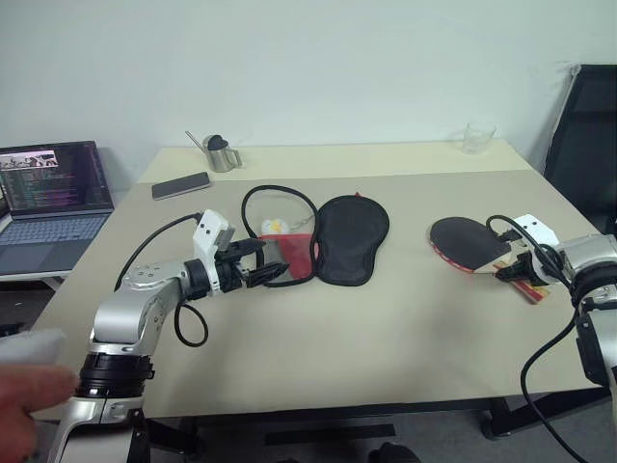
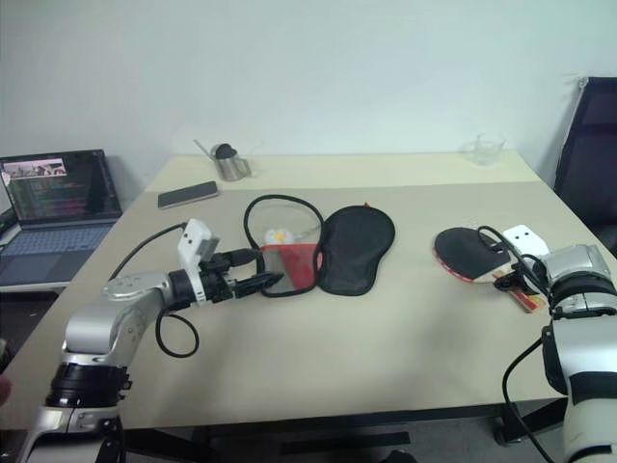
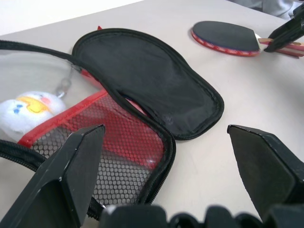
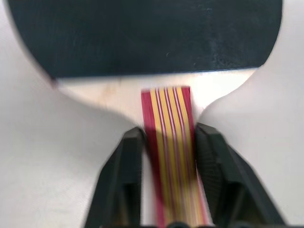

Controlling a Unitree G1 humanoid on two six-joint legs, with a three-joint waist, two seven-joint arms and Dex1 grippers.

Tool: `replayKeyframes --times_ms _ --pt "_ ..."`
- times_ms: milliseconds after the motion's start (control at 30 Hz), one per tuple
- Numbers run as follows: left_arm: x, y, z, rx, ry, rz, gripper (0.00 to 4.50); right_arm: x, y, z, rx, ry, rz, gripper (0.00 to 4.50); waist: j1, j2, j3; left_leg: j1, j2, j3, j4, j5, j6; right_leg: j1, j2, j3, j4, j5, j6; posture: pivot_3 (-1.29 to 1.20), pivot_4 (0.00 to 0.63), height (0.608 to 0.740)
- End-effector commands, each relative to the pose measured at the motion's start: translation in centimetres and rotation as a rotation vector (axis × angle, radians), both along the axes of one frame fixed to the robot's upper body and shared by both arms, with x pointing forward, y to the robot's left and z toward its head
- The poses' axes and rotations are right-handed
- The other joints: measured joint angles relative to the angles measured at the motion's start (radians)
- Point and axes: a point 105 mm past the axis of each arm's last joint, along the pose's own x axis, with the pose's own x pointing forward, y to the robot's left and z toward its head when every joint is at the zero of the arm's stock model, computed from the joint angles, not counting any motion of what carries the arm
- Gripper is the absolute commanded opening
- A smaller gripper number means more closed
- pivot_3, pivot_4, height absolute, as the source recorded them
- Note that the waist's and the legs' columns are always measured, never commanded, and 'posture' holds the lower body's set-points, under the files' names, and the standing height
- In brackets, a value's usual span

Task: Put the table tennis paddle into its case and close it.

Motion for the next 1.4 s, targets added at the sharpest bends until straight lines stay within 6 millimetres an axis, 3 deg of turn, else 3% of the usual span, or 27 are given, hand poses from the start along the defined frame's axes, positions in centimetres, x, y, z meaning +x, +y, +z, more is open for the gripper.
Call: replayKeyframes --times_ms 33,367,533,600,733,967,1067,1233,1400 --pt "-0.3 -0.3 1.1 -0.006 -0.046 -0.015 4.5 1.0 0.5 2.1 0.017 -0.081 0.001 1.09 0.0 0.0 0.0 0.0 0.0 0.0 0.0 0.0 0.0 0.0 0.0 0.0 0.0 0.0 0.0 0.0 0.15 0.74" --pt "-0.4 -0.3 0.9 -0.007 -0.041 -0.015 4.5 2.4 2.4 5.9 0.134 -0.187 -0.037 1.09 0.0 0.0 0.0 -0.001 0.0 0.001 0.0 0.0 0.0 -0.002 0.0 0.0 0.0 0.0 0.0 0.0 0.15 0.74" --pt "-0.3 -0.2 0.8 -0.005 -0.037 -0.014 4.5 3.1 4.6 8.2 0.208 -0.226 -0.034 1.09 0.002 0.0 0.0 -0.003 0.001 0.0 0.0 0.0 0.0 -0.003 0.0 0.0 -0.001 0.0 0.0 0.0 0.15 0.74" --pt "-0.3 -0.3 0.7 -0.006 -0.036 -0.015 4.5 3.3 6.0 9.0 0.241 -0.245 -0.032 1.09 0.002 0.0 0.0 -0.003 0.001 0.0 0.0 0.0 0.0 -0.003 0.0 0.0 -0.002 0.0 0.0 0.0 0.15 0.74" --pt "-0.2 -0.5 0.6 -0.005 -0.033 -0.02 4.5 3.4 10.7 10.0 0.302 -0.262 0.025 1.09 0.001 0.0 0.0 -0.004 0.001 0.0 -0.001 0.0 0.0 -0.004 0.0 0.001 -0.001 0.0 0.0 0.0 0.15 0.74" --pt "-0.2 -0.8 0.5 -0.01 -0.029 -0.028 4.5 1.9 19.3 8.9 0.386 -0.239 0.132 1.09 0.01 0.0 0.0 -0.005 0.001 -0.002 0.0 0.0 0.0 -0.005 0.0 0.001 -0.001 0.0 0.0 0.0 0.15 0.74" --pt "-0.2 -1.0 0.4 -0.014 -0.028 -0.029 4.5 1.4 21.8 7.8 0.405 -0.217 0.163 1.09 0.01 0.0 0.0 -0.006 0.001 -0.003 0.0 0.0 0.0 -0.006 0.0 0.001 -0.001 0.0 0.0 0.0 0.15 0.74" --pt "-0.4 -1.2 0.3 -0.017 -0.027 -0.032 4.5 1.9 23.4 6.4 0.398 -0.206 0.148 1.09 0.013 0.0 0.0 -0.007 0.0 -0.003 0.0 0.0 0.0 -0.006 0.0 0.0 -0.001 0.0 0.0 0.0 0.15 0.74" --pt "-0.6 -1.2 0.3 -0.02 -0.028 -0.026 4.5 3.2 23.5 5.7 0.367 -0.221 0.098 1.09 0.009 0.0 0.0 -0.006 0.0 -0.003 0.0 0.0 0.0 -0.006 0.0 0.0 0.0 0.0 0.0 0.0 0.15 0.74"
